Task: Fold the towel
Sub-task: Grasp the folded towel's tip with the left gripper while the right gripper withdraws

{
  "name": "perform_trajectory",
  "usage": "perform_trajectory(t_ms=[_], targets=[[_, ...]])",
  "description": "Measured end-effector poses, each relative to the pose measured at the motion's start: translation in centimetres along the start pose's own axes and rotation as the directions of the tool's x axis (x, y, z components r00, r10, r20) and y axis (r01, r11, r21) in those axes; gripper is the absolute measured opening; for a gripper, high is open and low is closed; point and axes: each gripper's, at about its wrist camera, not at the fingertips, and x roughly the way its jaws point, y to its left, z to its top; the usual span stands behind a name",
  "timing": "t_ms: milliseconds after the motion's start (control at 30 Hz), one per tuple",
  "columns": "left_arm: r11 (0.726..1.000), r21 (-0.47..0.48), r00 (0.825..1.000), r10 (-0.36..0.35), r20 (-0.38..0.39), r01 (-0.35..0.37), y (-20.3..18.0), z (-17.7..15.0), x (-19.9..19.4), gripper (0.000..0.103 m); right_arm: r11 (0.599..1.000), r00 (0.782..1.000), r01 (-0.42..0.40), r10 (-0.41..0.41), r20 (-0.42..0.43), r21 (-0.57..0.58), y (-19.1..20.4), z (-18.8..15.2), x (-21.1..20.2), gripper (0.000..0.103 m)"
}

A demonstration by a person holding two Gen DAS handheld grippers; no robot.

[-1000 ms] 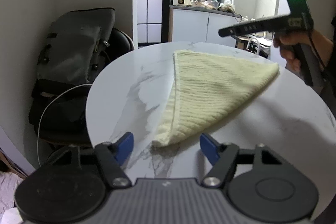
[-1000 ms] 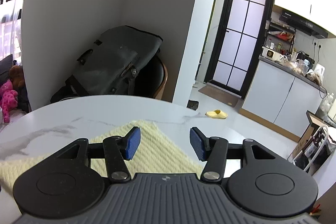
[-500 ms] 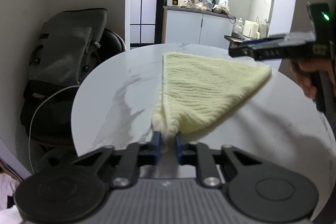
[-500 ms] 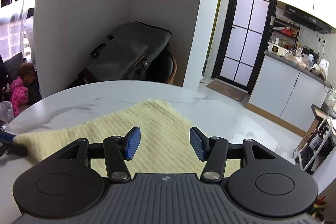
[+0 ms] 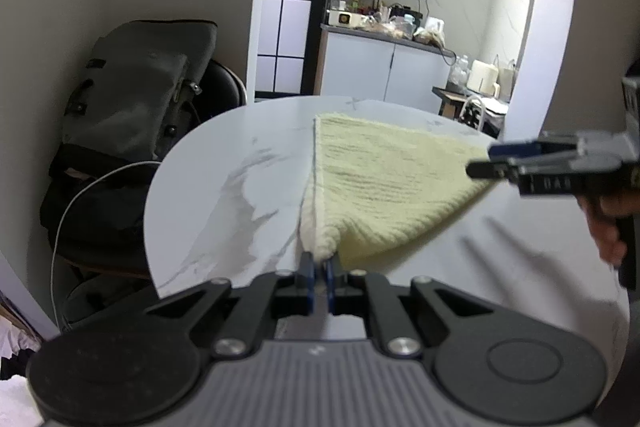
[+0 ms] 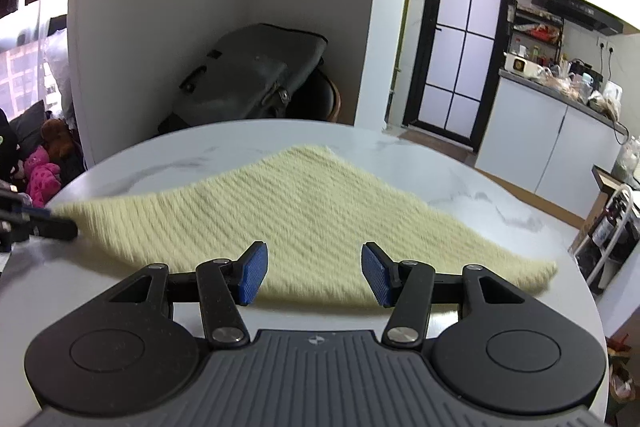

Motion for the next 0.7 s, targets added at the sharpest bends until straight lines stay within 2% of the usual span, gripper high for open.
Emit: perform_trajectory(t_ms=[433,700], targets=[[0.999,-0.025,0.996,0.032,0.082,-0.03,1.6,1.9,-2.2,0.005,0.999,0.999,0.02,-0.021,0.025,0.025,-0.6,-1.6,-2.2,0.057],[0.999,-0.011,0.994,0.052,0.099,-0.052,2.4,3.6,-3.3,0.005,0.999,0.999,0.033,-0.034,0.019,0.041,-0.1,-1.9,-2.0,0.057]])
